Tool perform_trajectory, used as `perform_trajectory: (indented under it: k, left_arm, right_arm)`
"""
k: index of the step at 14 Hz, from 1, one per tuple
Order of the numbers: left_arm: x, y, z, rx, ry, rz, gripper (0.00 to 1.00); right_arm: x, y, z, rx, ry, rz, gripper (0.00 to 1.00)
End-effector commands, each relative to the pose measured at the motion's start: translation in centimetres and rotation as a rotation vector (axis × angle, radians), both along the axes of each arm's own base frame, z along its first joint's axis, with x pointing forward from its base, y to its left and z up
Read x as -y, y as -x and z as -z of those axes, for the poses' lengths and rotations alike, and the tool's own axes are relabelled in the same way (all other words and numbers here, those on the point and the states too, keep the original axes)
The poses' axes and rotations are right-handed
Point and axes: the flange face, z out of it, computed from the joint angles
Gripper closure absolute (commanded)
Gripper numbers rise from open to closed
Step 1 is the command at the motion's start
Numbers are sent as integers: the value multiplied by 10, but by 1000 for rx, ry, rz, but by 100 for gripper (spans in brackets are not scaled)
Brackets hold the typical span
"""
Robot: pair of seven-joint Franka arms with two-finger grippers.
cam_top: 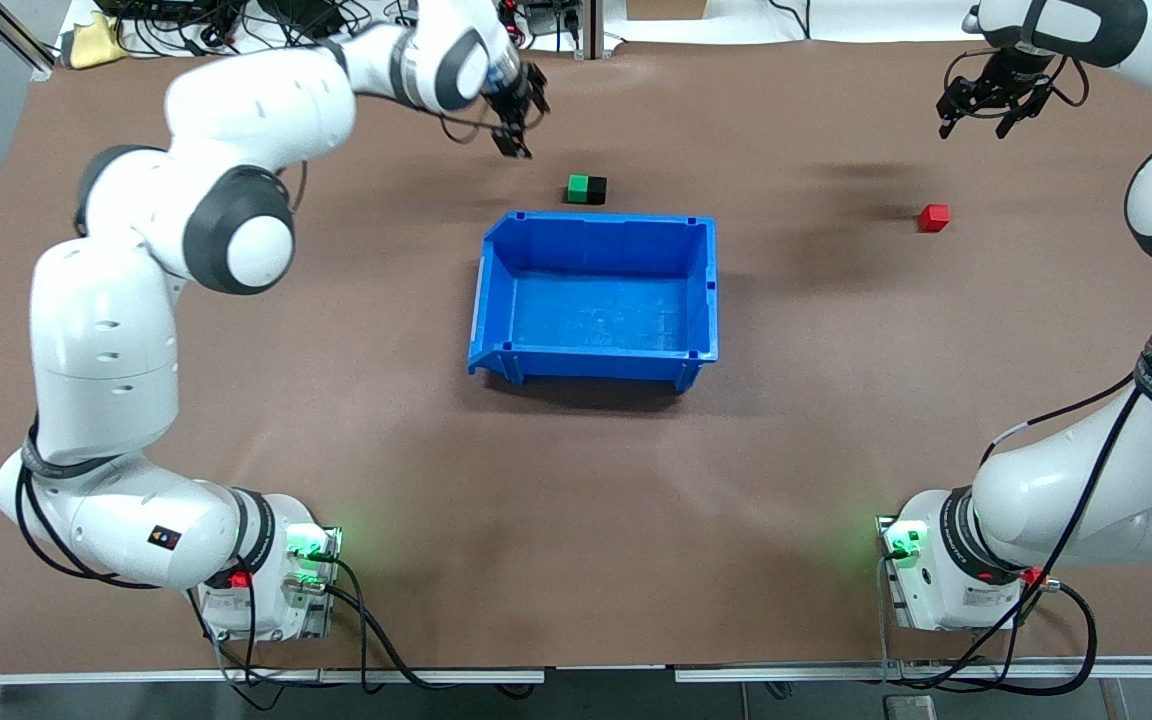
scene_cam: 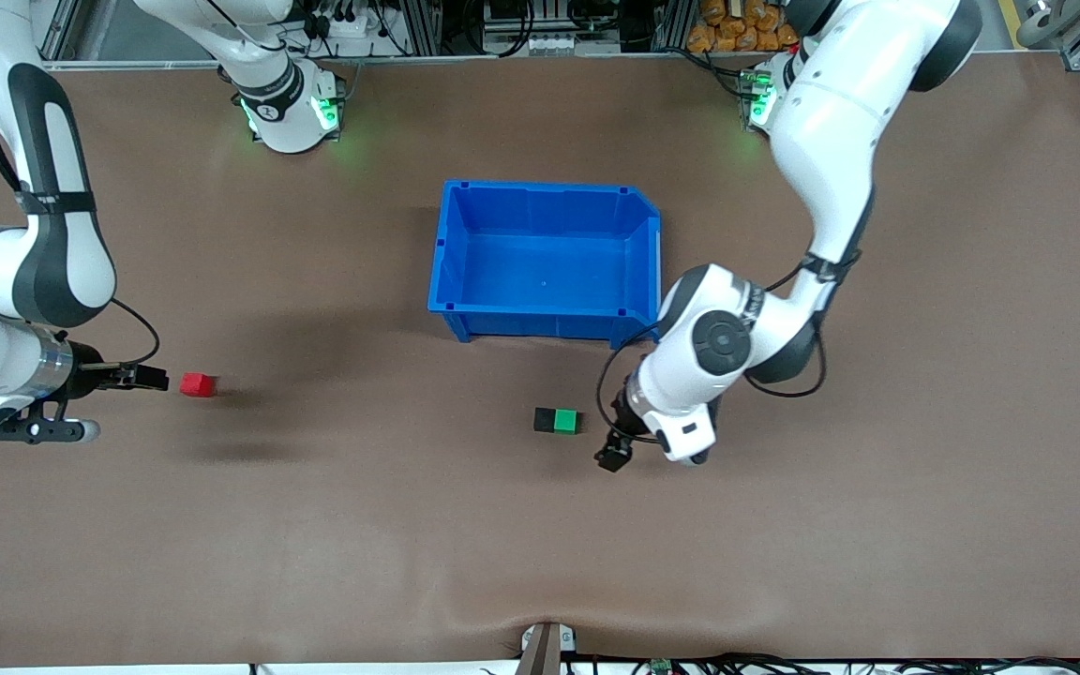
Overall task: Attach green and red cubes to black cube
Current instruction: 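Lower the green cube against the black cube with the left gripper, then open the left gripper and lift it away while the right gripper nears red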
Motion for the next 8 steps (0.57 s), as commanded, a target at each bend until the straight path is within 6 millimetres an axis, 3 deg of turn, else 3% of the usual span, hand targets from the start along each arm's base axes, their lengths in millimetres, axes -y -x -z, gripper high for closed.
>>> perform_trajectory:
  k: [1,3,8]
  left_arm:
    - [-43,-2,-52,0,-58,129,0]
    - [-90,-5,-83,-46,-93,201,0]
    - [-167,6,-143,-108,-147,454,0]
  right_arm:
    - [2,-1,7,5,-14,-5,0]
    - [4,-1,13,-1,-14,-4,0]
    - [8,-2,27,-12,-15,4,0]
